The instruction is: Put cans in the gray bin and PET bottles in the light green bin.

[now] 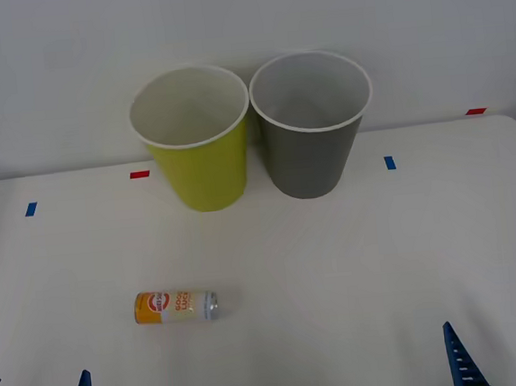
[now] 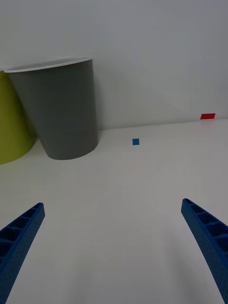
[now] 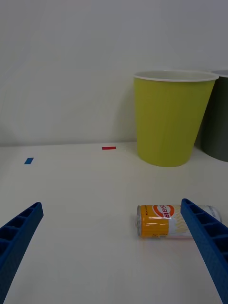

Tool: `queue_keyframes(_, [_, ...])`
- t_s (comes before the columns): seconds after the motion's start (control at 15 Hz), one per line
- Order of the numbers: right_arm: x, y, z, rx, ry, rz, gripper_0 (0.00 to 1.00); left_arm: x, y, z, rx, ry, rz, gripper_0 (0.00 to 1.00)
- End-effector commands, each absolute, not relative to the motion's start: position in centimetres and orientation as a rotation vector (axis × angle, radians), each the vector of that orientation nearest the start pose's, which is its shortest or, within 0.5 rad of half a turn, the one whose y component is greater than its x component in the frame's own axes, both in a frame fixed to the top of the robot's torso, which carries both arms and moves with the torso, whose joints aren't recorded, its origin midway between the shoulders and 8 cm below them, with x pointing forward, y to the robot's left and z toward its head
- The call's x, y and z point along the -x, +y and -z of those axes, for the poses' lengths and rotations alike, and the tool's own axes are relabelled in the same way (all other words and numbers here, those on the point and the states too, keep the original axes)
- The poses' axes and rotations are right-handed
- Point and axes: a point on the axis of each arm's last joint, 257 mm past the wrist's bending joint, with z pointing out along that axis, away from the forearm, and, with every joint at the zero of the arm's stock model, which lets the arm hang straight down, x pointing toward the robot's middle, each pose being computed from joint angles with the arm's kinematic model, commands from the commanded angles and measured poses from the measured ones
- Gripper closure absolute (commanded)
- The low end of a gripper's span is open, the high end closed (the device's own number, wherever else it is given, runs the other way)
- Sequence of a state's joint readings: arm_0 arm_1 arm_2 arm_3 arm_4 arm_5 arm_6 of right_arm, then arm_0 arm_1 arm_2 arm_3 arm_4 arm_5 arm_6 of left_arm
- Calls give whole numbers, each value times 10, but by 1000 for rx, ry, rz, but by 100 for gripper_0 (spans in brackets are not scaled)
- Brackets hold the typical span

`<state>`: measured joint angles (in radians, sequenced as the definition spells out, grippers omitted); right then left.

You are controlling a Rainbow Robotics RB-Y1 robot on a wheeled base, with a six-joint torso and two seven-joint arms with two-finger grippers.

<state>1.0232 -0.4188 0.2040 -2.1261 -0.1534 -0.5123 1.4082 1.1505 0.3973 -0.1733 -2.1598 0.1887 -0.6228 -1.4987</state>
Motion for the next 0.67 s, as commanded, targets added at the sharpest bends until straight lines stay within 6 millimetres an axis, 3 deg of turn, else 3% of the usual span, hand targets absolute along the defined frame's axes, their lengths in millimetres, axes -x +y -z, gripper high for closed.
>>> queue_keyframes(0.07, [-245,-263,225,2,1571,-143,0,-214,285,205,6,1532,26,0])
queue_keyframes(0.67, [-245,-263,225,2,1571,-143,0,-214,285,205,6,1532,26,0])
